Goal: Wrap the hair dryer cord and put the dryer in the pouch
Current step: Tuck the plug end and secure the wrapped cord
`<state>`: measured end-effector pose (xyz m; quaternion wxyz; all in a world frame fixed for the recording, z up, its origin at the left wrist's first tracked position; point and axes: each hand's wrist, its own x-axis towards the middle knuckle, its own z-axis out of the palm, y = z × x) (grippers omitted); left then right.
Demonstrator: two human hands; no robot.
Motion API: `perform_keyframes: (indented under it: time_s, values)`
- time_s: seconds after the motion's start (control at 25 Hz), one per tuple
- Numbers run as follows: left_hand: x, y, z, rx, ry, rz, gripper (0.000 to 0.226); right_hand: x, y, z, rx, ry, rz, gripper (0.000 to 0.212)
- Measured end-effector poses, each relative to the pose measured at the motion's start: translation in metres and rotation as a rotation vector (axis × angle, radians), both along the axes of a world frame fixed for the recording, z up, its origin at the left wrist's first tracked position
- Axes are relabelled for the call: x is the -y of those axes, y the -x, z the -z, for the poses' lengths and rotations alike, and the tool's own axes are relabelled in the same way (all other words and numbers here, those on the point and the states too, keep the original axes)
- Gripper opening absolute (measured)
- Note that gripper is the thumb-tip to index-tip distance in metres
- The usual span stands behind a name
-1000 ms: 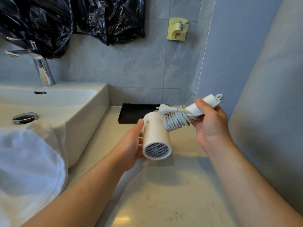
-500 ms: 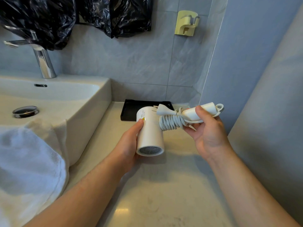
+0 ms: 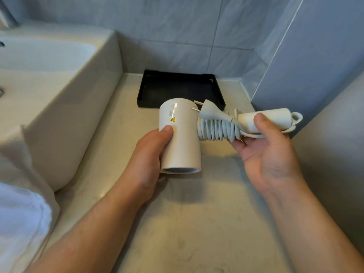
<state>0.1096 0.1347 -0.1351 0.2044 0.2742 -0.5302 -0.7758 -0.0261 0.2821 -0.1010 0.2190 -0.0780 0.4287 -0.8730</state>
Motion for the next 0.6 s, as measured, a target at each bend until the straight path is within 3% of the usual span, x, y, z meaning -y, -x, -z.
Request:
perform_keyframes:
  time_s: [0.16,0.36,0.6]
  values:
    - [0.001,0.002,-0.001,-0.012,0.002,-0.013,0.066,0.001,0.002,0.004,0.017,-0.002,-0.005,0.023]
    - [-0.004,-0.003,-0.030,0.037,-0.094,-0.001,0.034,0.006,-0.009,-0.024,0.229,-0.059,0.035,0.029]
    - [-0.014,-0.041,-0.123,0.218,-0.221,-0.022,0.045,0.004,-0.033,-0.115,0.307,-0.234,0.023,0.014]
